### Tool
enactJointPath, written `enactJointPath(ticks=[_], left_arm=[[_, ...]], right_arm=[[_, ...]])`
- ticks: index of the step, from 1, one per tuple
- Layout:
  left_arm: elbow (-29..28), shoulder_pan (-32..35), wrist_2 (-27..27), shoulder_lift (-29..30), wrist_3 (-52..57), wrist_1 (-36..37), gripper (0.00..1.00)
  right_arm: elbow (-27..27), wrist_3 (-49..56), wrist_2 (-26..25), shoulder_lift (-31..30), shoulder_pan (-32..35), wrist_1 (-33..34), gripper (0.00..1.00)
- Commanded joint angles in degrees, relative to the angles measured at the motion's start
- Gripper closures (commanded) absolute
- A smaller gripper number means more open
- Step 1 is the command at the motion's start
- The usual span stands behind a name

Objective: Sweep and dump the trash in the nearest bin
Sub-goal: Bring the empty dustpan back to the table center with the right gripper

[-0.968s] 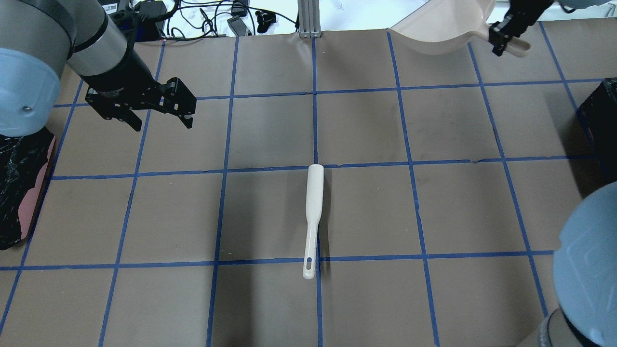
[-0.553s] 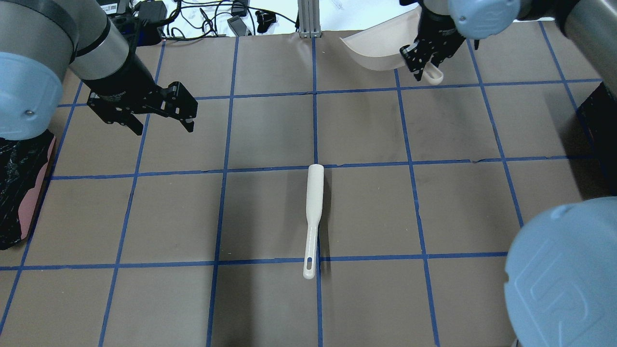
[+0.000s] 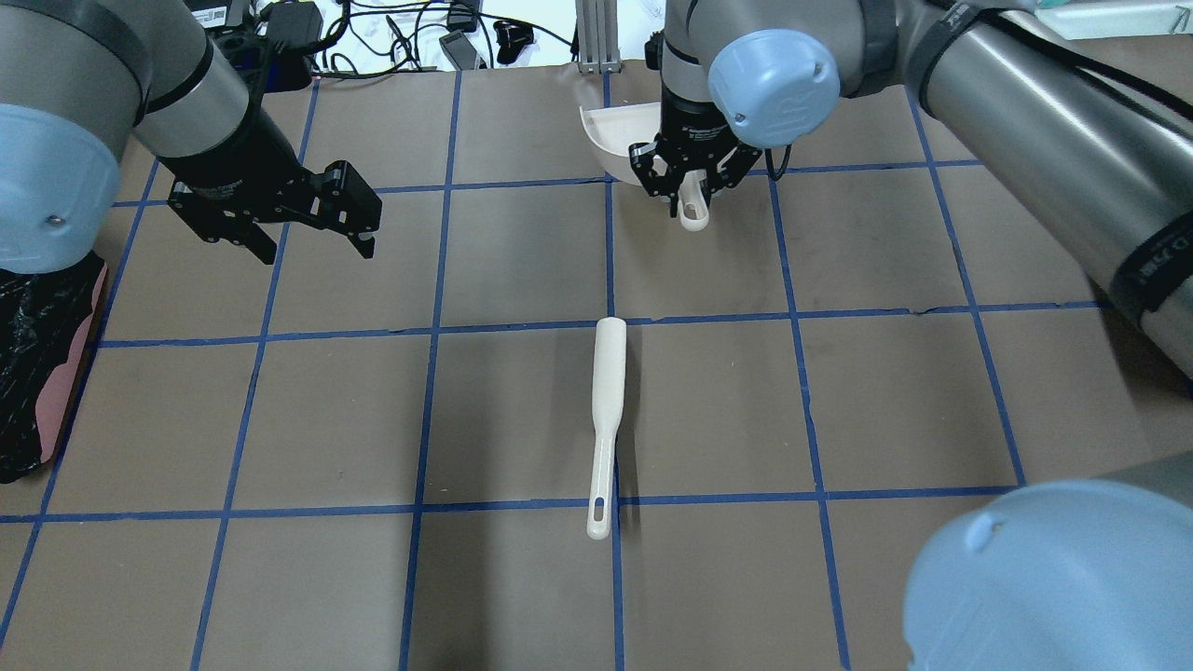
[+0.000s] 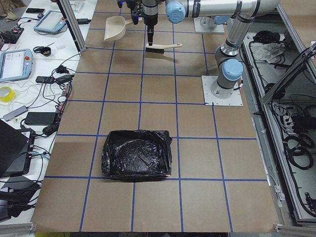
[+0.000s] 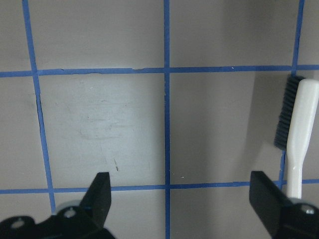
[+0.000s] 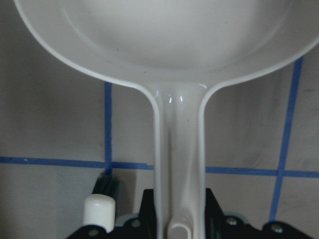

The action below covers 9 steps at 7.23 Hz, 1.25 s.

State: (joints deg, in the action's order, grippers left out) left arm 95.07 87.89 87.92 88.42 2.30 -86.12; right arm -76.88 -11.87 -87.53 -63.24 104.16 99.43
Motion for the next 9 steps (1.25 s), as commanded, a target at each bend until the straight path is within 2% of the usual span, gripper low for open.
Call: enactJointPath(ticks=[1, 4, 6, 9], left_arm=[[0.02, 0.0, -0.03, 0.0, 0.25, -0.1, 0.0], [0.02, -0.08, -0.12, 0.0, 0.25, -0.19, 0.0], [-0.06, -0.08, -0.21, 0.0, 0.59, -0.8, 0.0], [-0.06, -0.08, -0.03, 0.0, 0.69, -0.8, 0.0]], right_arm=[[-1.69, -4.39, 2.19, -0.04, 3.75, -1.43, 1.0], [-5.3, -3.69, 4.38, 0.22, 4.47, -0.47, 1.0], [-5.3, -1.94, 4.39, 0.92, 4.47, 3.29, 1.0], [-5.12, 0.88, 4.13, 2.15, 4.47, 3.31, 1.0]])
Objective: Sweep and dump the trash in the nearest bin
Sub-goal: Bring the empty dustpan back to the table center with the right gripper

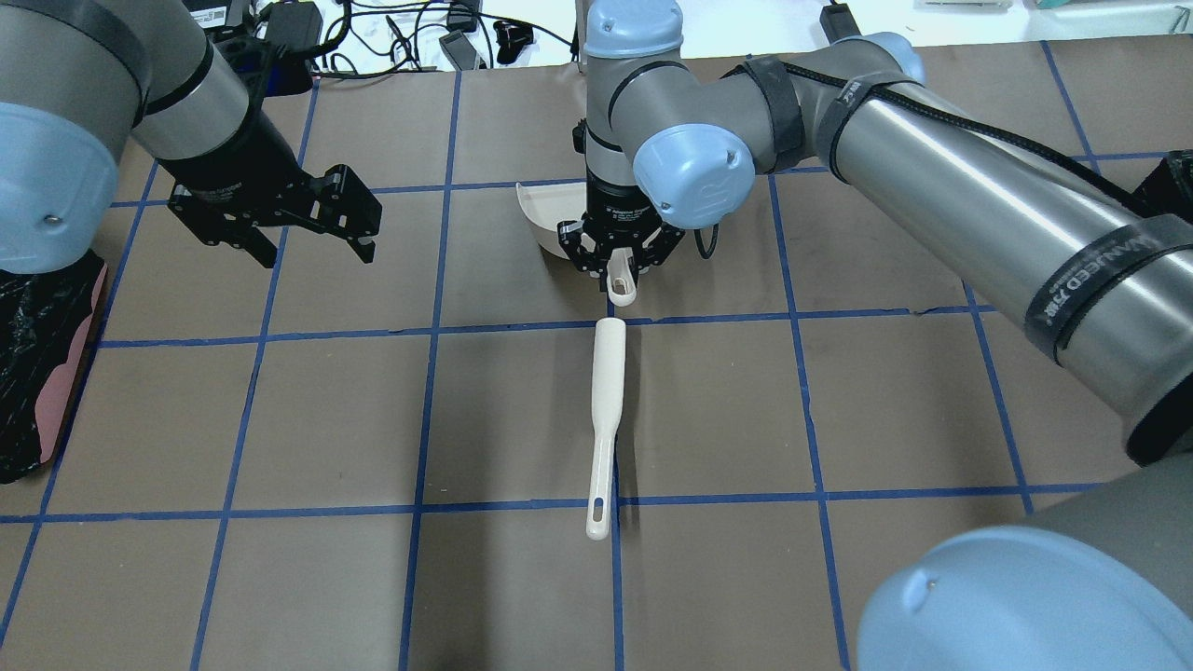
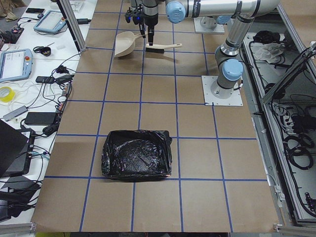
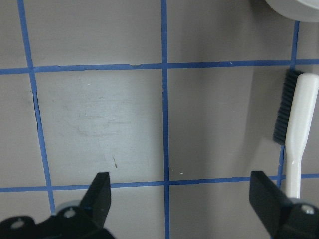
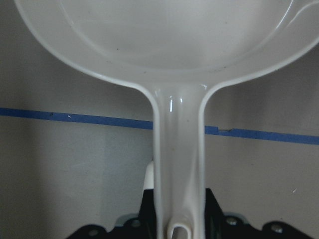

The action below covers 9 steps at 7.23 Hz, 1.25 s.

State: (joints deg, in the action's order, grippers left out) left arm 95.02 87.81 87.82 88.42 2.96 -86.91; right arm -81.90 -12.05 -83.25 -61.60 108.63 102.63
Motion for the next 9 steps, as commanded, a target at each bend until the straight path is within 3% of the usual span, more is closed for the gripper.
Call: enactJointPath(ticks=[1, 9], left_arm=[[-0.01, 0.0, 0.16, 0.0, 0.03, -0.1, 0.0], [-0.01, 0.0, -0.54, 0.09, 0.03, -0.01, 0.0]], right_arm=[[-0.45, 0.89, 0.01, 0.52, 0.0, 0.11, 1.0], [-0.81, 0.19, -2.01, 0.6, -0.09, 0.11, 1.0]])
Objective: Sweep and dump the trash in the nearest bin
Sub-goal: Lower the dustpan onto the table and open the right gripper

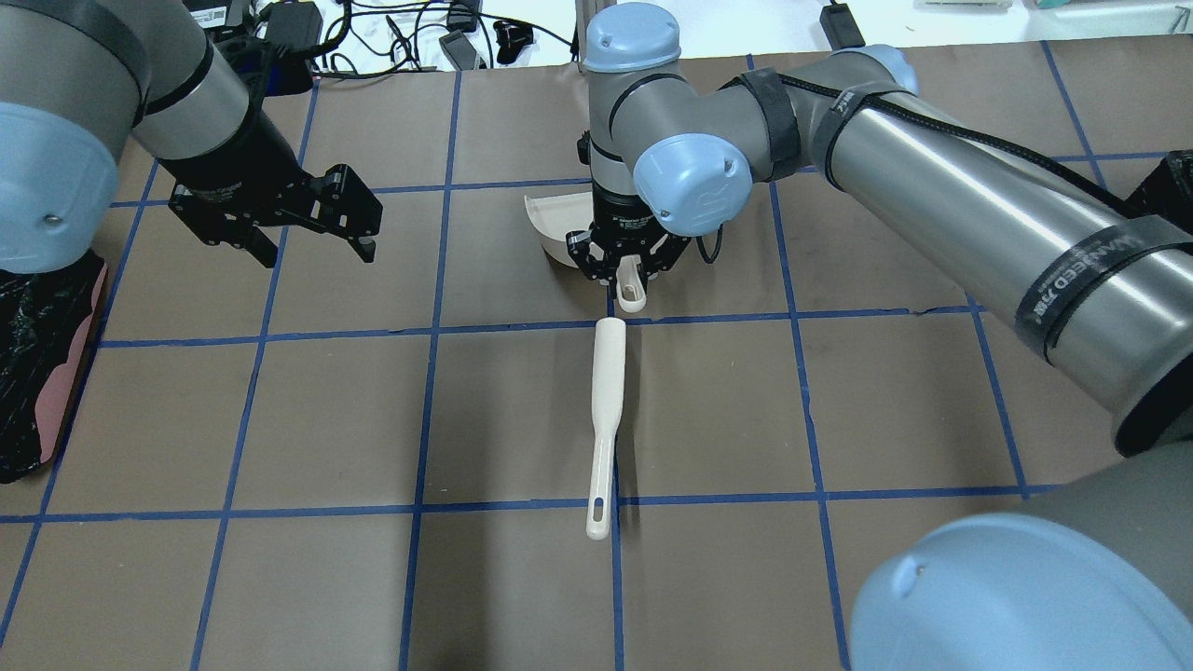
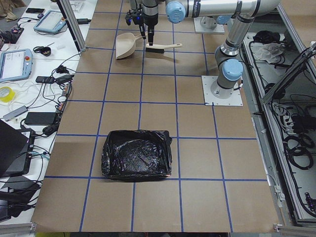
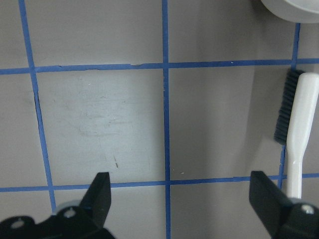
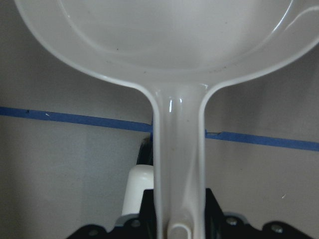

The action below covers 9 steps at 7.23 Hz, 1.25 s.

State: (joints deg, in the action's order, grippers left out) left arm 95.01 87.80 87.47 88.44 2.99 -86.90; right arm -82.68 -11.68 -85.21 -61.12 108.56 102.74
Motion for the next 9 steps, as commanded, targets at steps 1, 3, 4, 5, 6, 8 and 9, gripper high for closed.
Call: enactJointPath(ticks=[1, 3, 4, 5, 6, 8, 9], left_arm=[[0.08, 0.0, -0.11, 0.07, 0.0, -0.02, 0.0], [0.08, 0.0, 0.24, 0.16, 0.0, -0.2, 0.0], [0.08, 0.0, 0.24, 0.16, 0.0, -0.2, 0.0], [0.08, 0.0, 0.42, 0.16, 0.0, -0.2, 0.0], [0.08, 0.0, 0.5, 0.16, 0.0, -0.11, 0.0], [0.08, 0.0, 0.5, 0.16, 0.0, -0.11, 0.0], [0.08, 0.0, 0.51, 0.16, 0.0, -0.11, 0.0]], right_arm=[[-0.02, -0.79, -0.05, 0.03, -0.01, 0.0, 1.0], [-0.02, -1.59, -0.05, 0.03, -0.01, 0.0, 0.79], [-0.02, -1.59, 0.04, 0.03, -0.01, 0.0, 0.62], [-0.02, -1.5, 0.13, 0.12, -0.01, 0.0, 0.53], [-0.11, -1.33, 0.04, 0.03, -0.01, -0.09, 0.5], [-0.02, -1.41, 0.13, -0.49, -0.01, -0.17, 0.43], [0.59, -1.06, 0.13, -1.19, -0.01, -0.35, 0.42]])
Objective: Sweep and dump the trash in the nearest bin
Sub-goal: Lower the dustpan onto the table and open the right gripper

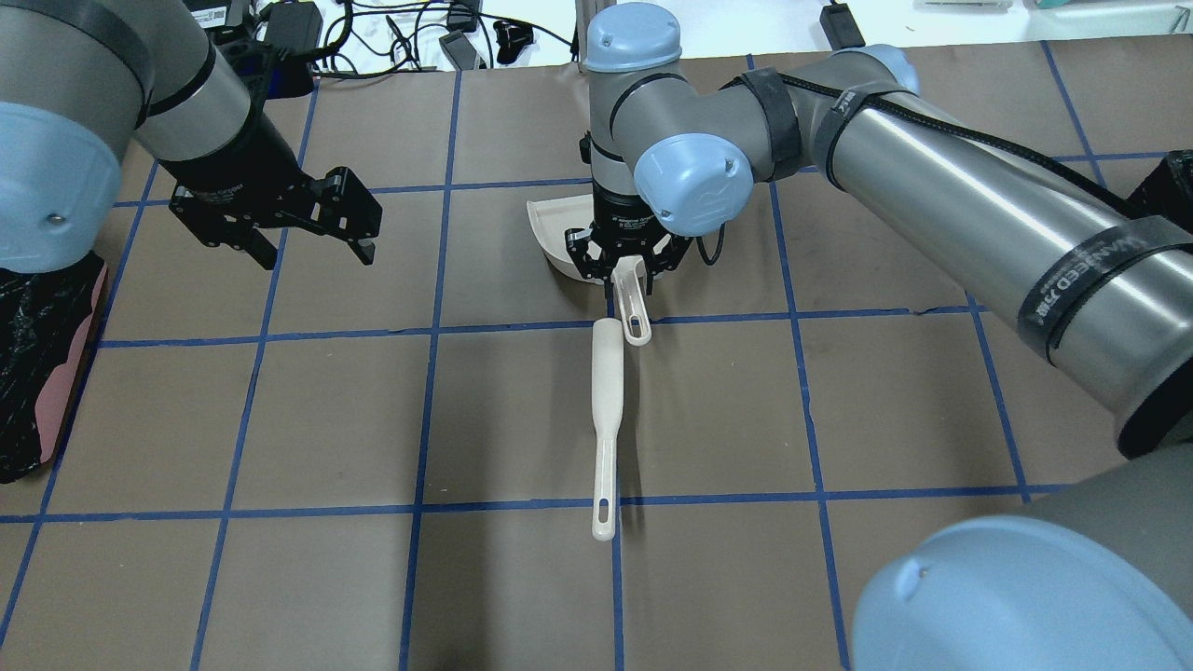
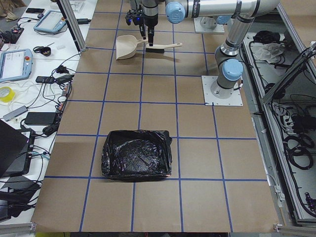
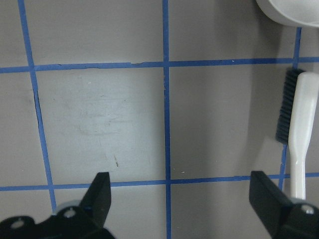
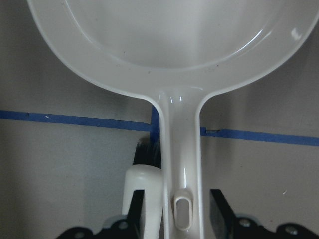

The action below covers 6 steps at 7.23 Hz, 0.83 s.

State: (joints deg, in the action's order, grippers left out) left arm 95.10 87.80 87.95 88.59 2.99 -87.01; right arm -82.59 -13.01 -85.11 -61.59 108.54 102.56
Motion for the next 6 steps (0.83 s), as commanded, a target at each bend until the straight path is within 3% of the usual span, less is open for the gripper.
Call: enactJointPath(ticks=[1, 4, 6], left_arm=[[-0.09, 0.0, 0.03, 0.0, 0.0, 0.09, 0.0], [-0.17, 0.0, -0.06, 0.0, 0.0, 0.53, 0.0], [-0.26, 0.0, -0.32, 0.0, -0.26, 1.4, 0.0]], right_arm=[[0.5, 0.62, 0.03, -2.12, -0.43, -0.26, 0.39], [1.03, 5.33, -0.06, -6.59, -4.54, -0.17, 0.34], [1.03, 10.97, 0.03, -11.33, -11.13, -1.65, 0.21]])
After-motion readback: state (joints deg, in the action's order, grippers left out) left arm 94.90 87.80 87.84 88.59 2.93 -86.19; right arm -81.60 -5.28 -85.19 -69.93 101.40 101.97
